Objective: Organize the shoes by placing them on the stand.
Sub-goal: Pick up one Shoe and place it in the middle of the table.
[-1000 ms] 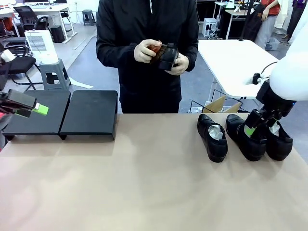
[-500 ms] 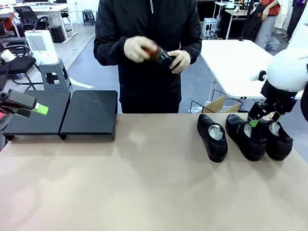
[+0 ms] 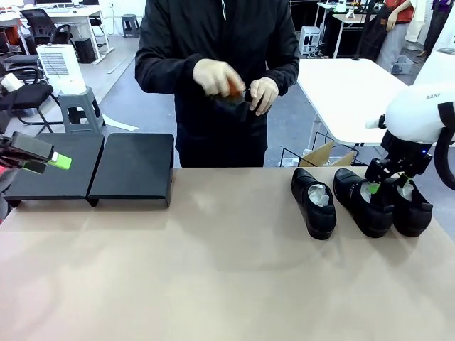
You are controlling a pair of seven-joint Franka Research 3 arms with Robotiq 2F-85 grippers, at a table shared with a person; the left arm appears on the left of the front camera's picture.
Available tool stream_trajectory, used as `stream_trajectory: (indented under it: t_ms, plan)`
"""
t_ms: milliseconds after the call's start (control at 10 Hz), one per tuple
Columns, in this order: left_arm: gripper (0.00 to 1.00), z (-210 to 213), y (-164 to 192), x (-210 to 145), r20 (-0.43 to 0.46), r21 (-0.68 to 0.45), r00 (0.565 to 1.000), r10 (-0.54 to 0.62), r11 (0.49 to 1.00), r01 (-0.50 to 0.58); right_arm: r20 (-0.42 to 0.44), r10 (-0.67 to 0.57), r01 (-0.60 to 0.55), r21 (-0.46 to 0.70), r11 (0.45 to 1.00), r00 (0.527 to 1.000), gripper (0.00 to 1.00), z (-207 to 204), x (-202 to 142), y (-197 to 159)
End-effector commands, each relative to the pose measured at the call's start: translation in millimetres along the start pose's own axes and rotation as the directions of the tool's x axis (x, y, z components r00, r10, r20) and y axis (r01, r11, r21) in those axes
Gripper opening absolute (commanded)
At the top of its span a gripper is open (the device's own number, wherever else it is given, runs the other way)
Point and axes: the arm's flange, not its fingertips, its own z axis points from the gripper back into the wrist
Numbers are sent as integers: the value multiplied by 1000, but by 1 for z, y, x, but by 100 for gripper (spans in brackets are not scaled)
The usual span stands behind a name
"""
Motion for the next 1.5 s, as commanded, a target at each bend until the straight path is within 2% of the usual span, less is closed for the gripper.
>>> stream_trajectory:
  t_ms: [0, 200, 600, 1000, 1400]
  plan:
    - [100, 0, 1, -1, 12, -22, 1000, -10, 1000, 10, 30, -34, 36, -50, 998, 999, 58, 3, -2, 2]
    - [100, 0, 1, -1, 12, -22, 1000, -10, 1000, 10, 45, -57, 58, -32, 998, 997, 58, -5, -2, 10]
    - [100, 0, 1, -1, 12, -22, 1000, -10, 1000, 10, -6, -72, 72, -28, 997, 997, 58, -27, 7, 10]
    - [100, 0, 1, -1, 12, -22, 1000, -10, 1000, 10, 14, -94, 94, -30, 995, 995, 58, -23, 6, 2]
    - [100, 0, 1, -1, 12, -22, 1000, -10, 1000, 10, -50, -88, 88, 13, 996, 995, 58, -48, 11, -7]
